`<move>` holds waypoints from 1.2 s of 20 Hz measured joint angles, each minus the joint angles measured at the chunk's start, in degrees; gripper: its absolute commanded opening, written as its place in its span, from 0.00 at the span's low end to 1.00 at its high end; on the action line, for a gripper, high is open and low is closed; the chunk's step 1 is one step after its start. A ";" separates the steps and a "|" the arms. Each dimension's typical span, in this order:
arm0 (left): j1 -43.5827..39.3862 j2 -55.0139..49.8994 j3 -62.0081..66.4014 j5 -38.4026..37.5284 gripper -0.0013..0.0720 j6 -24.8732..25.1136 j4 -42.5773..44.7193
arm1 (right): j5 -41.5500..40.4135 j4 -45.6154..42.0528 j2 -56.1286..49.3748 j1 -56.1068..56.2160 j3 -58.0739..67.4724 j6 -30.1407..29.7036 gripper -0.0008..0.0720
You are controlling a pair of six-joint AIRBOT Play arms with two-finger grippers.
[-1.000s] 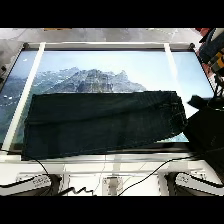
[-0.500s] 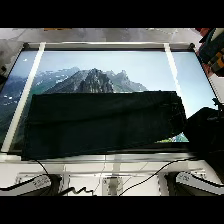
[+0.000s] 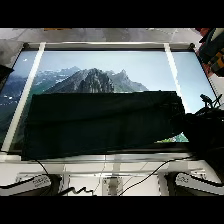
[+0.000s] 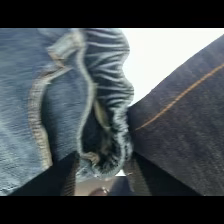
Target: Fold the clothes and pants, and hang the long-sleeved shirts on hangers.
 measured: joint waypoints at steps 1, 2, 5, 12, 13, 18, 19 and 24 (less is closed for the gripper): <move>0.26 -0.02 0.00 -1.51 0.67 -1.03 3.26 | -0.39 -0.81 -0.24 0.37 0.00 0.55 0.45; 0.48 -0.04 0.00 -3.26 0.67 -2.23 7.17 | -0.72 -1.27 -0.37 0.68 0.00 0.96 0.21; 1.51 0.02 -0.48 -10.71 0.66 -6.19 21.77 | -2.64 -1.95 -0.61 1.14 0.00 1.79 0.08; 10.69 3.67 -14.58 -18.67 0.66 -10.38 35.47 | -5.77 1.88 -0.70 1.36 -0.02 2.23 0.08; 12.31 3.96 -17.73 -18.36 0.66 -10.36 35.91 | -5.90 2.54 -0.70 1.36 -0.02 2.23 0.08; 20.04 4.61 -32.13 -14.47 0.66 -4.39 37.22 | -6.08 3.98 -0.70 1.36 -0.02 2.27 0.08; 21.24 4.63 -34.12 -13.42 0.66 -2.64 37.42 | -6.08 4.07 -0.70 1.36 -0.02 2.27 0.08; 24.70 3.96 -40.59 -5.86 0.66 2.95 37.57 | -6.05 4.35 -0.70 1.38 -0.02 2.34 0.08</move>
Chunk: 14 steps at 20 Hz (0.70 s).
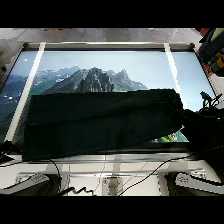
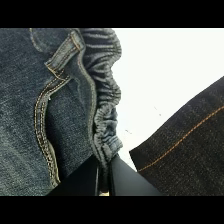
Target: Fold the clothes and pants, and hang the long-sleeved shirts on hangers.
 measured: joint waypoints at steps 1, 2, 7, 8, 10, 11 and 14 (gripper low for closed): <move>0.24 -0.44 -0.68 1.11 0.66 0.24 0.00 | 0.00 0.02 0.00 -0.02 0.00 0.00 0.08; 0.44 -1.03 -1.27 2.05 0.66 0.55 0.00 | 0.00 0.07 0.00 -0.02 0.00 0.00 0.08; 0.66 -4.72 -2.58 4.09 0.65 1.62 -0.92 | 0.15 0.55 0.00 -0.02 -0.02 0.02 0.08; 0.66 -5.31 -2.62 3.78 0.52 2.12 -1.95 | 0.15 0.81 0.00 -0.02 0.00 0.02 0.08; 0.66 -6.29 -2.80 4.09 0.40 3.80 -4.81 | 0.09 1.14 0.00 0.00 0.00 0.02 0.08; 0.66 -6.71 -2.84 4.26 0.39 4.57 -6.27 | 0.07 1.25 0.00 -0.02 0.00 0.02 0.08; 0.66 -7.58 -2.89 4.98 0.07 6.03 -8.68 | 0.68 1.38 0.35 -0.02 0.15 0.02 0.08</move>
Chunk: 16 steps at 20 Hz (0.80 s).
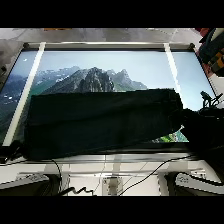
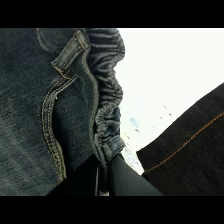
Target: Fold the clothes and pants, and hang the long-sleeved shirts on hangers.
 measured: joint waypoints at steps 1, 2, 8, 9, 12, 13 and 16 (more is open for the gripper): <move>0.00 -0.13 0.07 -0.31 0.07 0.09 -0.46 | 0.48 0.02 0.48 0.02 0.26 -0.02 0.08; 0.00 -0.20 0.24 -1.09 0.07 0.59 -1.03 | 0.85 0.04 1.18 0.00 0.61 -0.02 0.08; 0.11 -0.31 5.70 -14.25 0.07 10.51 -20.41 | 6.71 -0.24 11.47 0.02 2.21 0.94 0.08; 0.11 -0.31 7.17 -15.63 0.07 11.19 -24.00 | 8.41 -0.79 13.81 0.02 2.29 1.38 0.08; 0.13 -0.31 11.61 -18.62 0.07 10.71 -31.19 | 15.28 -4.11 20.17 0.02 2.40 2.56 0.08; 0.17 -0.33 13.03 -19.47 0.07 10.16 -32.41 | 17.92 -5.40 22.01 0.02 2.45 2.71 0.08; 0.24 -0.35 17.79 -21.73 0.07 7.23 -35.34 | 24.85 -9.68 25.83 0.02 2.45 3.04 0.08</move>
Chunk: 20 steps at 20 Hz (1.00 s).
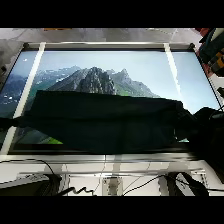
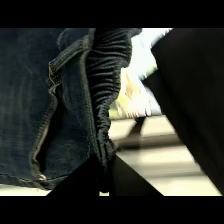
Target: Fold the clothes and pants, and hang the long-sleeved shirts on hangers.
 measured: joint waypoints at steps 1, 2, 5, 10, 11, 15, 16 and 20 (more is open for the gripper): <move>0.07 0.00 1.66 -0.68 0.07 -0.98 -1.03 | 1.88 -1.46 0.68 0.00 -0.07 0.00 0.08; 0.20 0.00 3.61 -1.18 0.07 -1.46 -2.56 | 3.52 -2.67 1.14 0.00 -0.17 0.00 0.08; 0.98 0.00 9.62 -1.99 0.07 -3.08 -6.43 | 8.22 -4.83 1.92 0.00 -0.44 -0.24 0.08; 2.49 0.00 15.15 -2.40 0.07 -5.11 -5.22 | 14.27 -4.68 2.75 0.00 -0.68 -1.55 0.07; 2.60 0.00 15.50 -2.58 0.07 -5.66 -2.19 | 14.73 -3.19 2.86 0.00 -0.68 -2.27 0.07; 2.97 0.00 16.24 -3.04 0.07 -9.03 9.42 | 16.11 6.38 3.04 0.00 -0.70 -6.32 0.07; 3.02 0.00 16.33 -2.73 0.07 -9.86 10.82 | 16.06 7.87 3.04 0.00 -0.68 -7.10 0.08; 3.61 0.00 17.35 1.03 0.07 -10.16 7.56 | 16.33 10.27 3.10 0.00 1.38 -9.51 0.08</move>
